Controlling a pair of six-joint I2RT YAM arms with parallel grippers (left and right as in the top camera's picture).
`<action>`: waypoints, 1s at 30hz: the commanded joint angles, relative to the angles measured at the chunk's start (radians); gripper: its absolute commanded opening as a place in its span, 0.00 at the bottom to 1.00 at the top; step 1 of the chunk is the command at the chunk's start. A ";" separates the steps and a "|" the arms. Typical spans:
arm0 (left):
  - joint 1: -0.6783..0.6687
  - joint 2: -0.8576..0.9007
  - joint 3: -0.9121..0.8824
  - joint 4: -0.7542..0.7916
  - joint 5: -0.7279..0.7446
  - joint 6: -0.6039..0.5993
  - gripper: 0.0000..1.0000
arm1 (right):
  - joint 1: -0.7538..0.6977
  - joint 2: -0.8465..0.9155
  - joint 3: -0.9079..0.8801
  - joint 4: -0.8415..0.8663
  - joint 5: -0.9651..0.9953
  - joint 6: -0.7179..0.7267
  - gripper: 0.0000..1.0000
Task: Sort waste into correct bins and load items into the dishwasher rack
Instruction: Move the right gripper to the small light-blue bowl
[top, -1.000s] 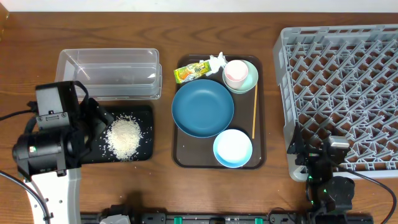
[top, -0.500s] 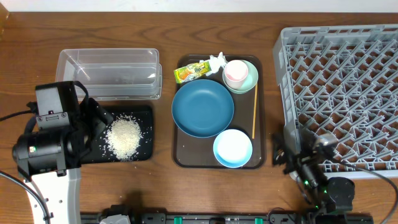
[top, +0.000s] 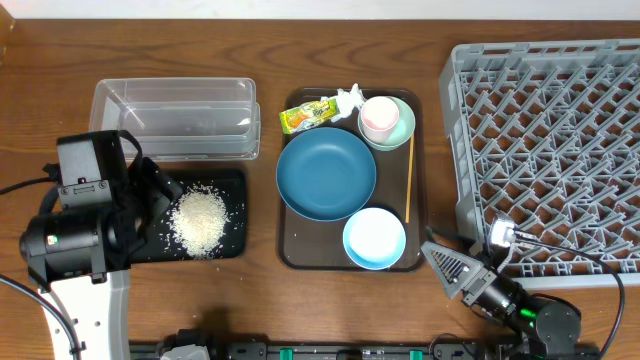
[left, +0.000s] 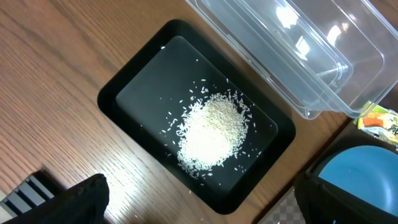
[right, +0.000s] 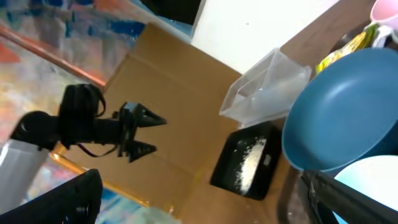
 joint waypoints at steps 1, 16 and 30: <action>0.004 -0.001 0.013 -0.003 -0.009 -0.005 0.97 | 0.010 0.018 0.056 -0.019 -0.018 0.048 0.99; 0.004 -0.001 0.013 -0.003 -0.009 -0.005 0.97 | 0.057 0.686 0.678 -0.878 0.278 -0.757 0.99; 0.004 -0.001 0.013 -0.003 -0.009 -0.005 0.97 | 0.691 1.243 1.041 -1.136 0.921 -0.675 0.99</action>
